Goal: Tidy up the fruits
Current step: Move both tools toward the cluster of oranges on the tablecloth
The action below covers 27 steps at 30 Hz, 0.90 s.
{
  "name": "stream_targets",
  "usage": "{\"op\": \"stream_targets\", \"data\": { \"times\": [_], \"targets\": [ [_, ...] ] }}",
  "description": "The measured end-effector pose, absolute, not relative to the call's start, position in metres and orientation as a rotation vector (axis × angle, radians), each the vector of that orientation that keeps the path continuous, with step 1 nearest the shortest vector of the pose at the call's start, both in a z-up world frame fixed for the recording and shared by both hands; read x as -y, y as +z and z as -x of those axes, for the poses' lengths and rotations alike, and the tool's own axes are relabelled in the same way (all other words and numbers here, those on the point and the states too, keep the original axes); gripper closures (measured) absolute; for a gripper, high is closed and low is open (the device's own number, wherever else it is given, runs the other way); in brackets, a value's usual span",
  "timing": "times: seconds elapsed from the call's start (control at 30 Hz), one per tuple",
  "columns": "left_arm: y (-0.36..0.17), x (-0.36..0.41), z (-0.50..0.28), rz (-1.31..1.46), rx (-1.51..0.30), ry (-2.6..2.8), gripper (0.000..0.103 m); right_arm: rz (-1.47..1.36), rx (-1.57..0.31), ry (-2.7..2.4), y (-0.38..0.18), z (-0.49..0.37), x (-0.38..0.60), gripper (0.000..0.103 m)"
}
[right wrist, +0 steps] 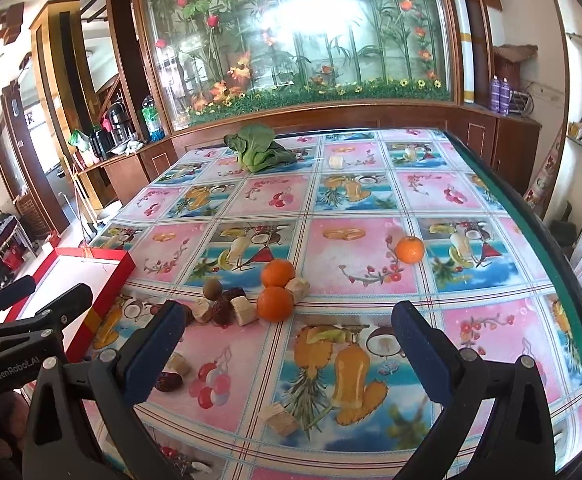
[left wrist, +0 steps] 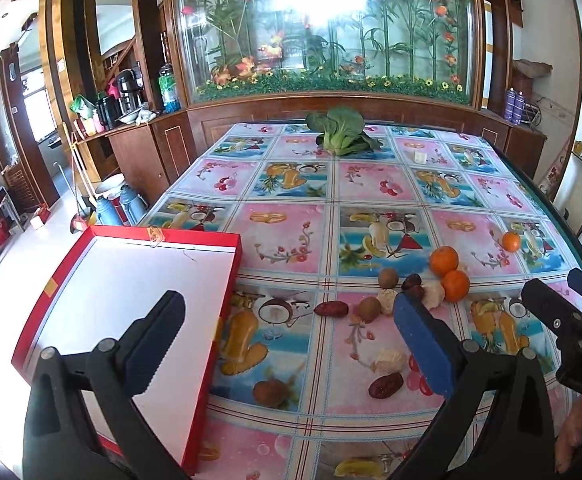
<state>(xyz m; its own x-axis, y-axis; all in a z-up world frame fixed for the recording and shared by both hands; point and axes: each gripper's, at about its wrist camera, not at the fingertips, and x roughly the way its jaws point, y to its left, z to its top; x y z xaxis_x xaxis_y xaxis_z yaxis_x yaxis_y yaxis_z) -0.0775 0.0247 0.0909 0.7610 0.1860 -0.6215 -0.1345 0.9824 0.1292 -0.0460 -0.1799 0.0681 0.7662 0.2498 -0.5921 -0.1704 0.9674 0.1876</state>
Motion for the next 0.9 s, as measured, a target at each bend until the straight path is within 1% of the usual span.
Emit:
{"op": "stream_targets", "data": {
  "times": [0.2, 0.43, 0.53, 0.6, 0.63, 0.67, 0.7, 0.73, 0.77, 0.8, 0.87, 0.9],
  "targets": [
    [0.085, -0.032, 0.072, -0.044, -0.682, 0.155, 0.0, -0.144, -0.68, 0.259, 0.066, 0.037, 0.177, 0.0],
    [0.083, -0.037, 0.039, -0.059, -0.728, 0.063, 0.0, -0.19, -0.758, 0.34, 0.049, 0.014, 0.166, 0.001],
    [0.082, -0.036, 0.026, -0.062, -0.724, 0.009, 0.0, -0.217, -0.795, 0.373, 0.04, 0.002, 0.163, 0.008],
    [0.082, -0.033, 0.015, -0.089, -0.73, -0.026, 0.002, -0.24, -0.836, 0.387, 0.033, -0.009, 0.161, 0.016],
    [0.082, -0.03, 0.009, -0.102, -0.737, -0.046, 0.007, -0.249, -0.848, 0.388, 0.03, -0.012, 0.162, 0.02],
    [0.081, -0.029, 0.005, -0.108, -0.744, -0.065, 0.017, -0.259, -0.866, 0.391, 0.027, -0.015, 0.161, 0.027],
    [0.079, -0.027, -0.003, -0.113, -0.763, -0.102, 0.023, -0.266, -0.885, 0.393, 0.023, -0.02, 0.161, 0.034],
    [0.077, -0.026, -0.008, -0.114, -0.78, -0.127, 0.033, -0.275, -0.905, 0.395, 0.018, -0.024, 0.161, 0.036],
    [0.075, -0.025, -0.013, -0.112, -0.794, -0.148, 0.037, -0.286, -0.926, 0.394, 0.014, -0.027, 0.161, 0.041],
    [0.073, -0.022, -0.019, -0.118, -0.808, -0.169, 0.039, -0.297, -0.936, 0.395, 0.011, -0.029, 0.162, 0.044],
    [0.069, -0.018, -0.026, -0.13, -0.822, -0.213, 0.048, -0.318, -0.941, 0.387, 0.006, -0.033, 0.164, 0.046],
    [0.067, -0.014, -0.031, -0.141, -0.833, -0.238, 0.05, -0.319, -0.945, 0.38, 0.005, -0.036, 0.165, 0.046]
  ]
}}
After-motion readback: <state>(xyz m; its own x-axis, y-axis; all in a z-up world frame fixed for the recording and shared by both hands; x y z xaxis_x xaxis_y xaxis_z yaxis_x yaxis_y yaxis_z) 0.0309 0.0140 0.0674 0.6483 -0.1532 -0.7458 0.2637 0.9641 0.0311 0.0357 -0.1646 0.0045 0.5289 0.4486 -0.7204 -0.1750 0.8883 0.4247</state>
